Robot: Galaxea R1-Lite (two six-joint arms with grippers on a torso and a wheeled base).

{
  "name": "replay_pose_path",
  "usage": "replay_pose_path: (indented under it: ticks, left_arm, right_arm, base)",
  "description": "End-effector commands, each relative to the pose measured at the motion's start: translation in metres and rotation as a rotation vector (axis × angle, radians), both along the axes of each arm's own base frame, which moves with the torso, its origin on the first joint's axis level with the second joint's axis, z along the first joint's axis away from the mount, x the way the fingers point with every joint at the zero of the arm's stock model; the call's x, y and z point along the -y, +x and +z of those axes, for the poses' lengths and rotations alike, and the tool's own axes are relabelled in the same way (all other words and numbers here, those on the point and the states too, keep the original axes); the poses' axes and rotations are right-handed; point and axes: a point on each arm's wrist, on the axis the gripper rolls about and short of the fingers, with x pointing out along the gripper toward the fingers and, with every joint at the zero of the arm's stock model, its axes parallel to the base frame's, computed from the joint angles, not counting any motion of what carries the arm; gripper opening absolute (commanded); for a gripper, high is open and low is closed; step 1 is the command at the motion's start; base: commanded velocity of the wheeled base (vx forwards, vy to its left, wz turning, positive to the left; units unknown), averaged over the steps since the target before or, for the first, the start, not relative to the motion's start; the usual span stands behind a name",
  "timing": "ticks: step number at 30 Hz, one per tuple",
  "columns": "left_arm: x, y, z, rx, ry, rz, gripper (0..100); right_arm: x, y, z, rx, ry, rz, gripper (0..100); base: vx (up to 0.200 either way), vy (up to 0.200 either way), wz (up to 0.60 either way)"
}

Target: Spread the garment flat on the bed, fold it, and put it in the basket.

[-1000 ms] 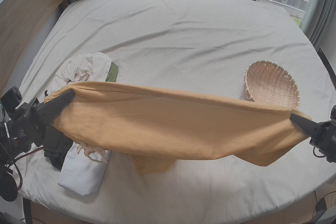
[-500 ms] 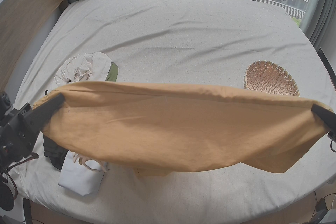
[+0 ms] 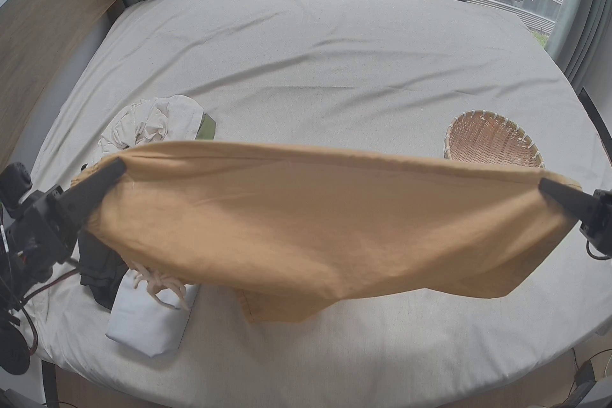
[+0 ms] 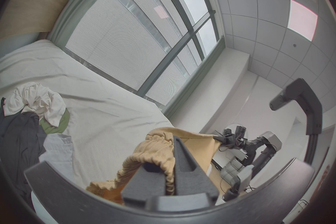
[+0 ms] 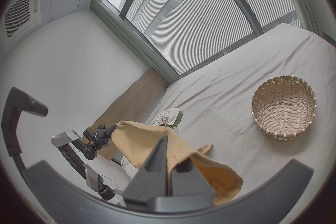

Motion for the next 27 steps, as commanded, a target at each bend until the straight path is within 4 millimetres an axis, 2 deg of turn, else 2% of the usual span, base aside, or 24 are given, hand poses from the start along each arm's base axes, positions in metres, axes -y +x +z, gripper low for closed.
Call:
replay_pose_path:
  ticks: [1,2,6,9,10,15,22,27]
  left_arm:
    - [0.004,0.038,-0.007,-0.053,-0.012,0.046,0]
    - [0.004,0.04,-0.008,-0.056,-0.013,0.05,0]
    - [0.007,0.062,-0.014,-0.08,-0.021,0.084,0]
    - [0.007,0.072,-0.015,-0.079,-0.028,0.107,0]
    - [0.009,0.083,-0.016,-0.08,-0.034,0.118,0]
    - [0.017,0.101,-0.02,-0.087,-0.033,0.1,0]
    - [0.023,0.142,-0.029,-0.08,-0.055,0.155,0]
    - [0.023,0.158,-0.035,-0.083,-0.055,0.161,0]
  right_arm:
    - [-0.009,0.042,-0.001,-0.067,-0.021,-0.002,0]
    - [-0.009,0.046,-0.001,-0.07,-0.022,-0.004,0]
    - [-0.012,0.084,-0.006,-0.09,-0.026,-0.028,0]
    - [-0.013,0.098,-0.013,-0.093,-0.028,-0.04,0]
    - [-0.014,0.113,-0.018,-0.086,-0.025,-0.047,0]
    - [-0.018,0.138,-0.026,-0.074,-0.019,-0.085,0]
    - [-0.02,0.178,-0.035,-0.072,-0.017,-0.11,0]
    - [-0.024,0.2,-0.041,-0.074,-0.016,-0.11,0]
  base:
    - [0.0,0.0,0.0]
    - [0.0,0.0,0.0]
    - [0.0,0.0,0.0]
    - [0.0,0.0,0.0]
    - [0.0,0.0,0.0]
    - [0.0,0.0,0.0]
    - [0.0,0.0,0.0]
    - [0.0,0.0,0.0]
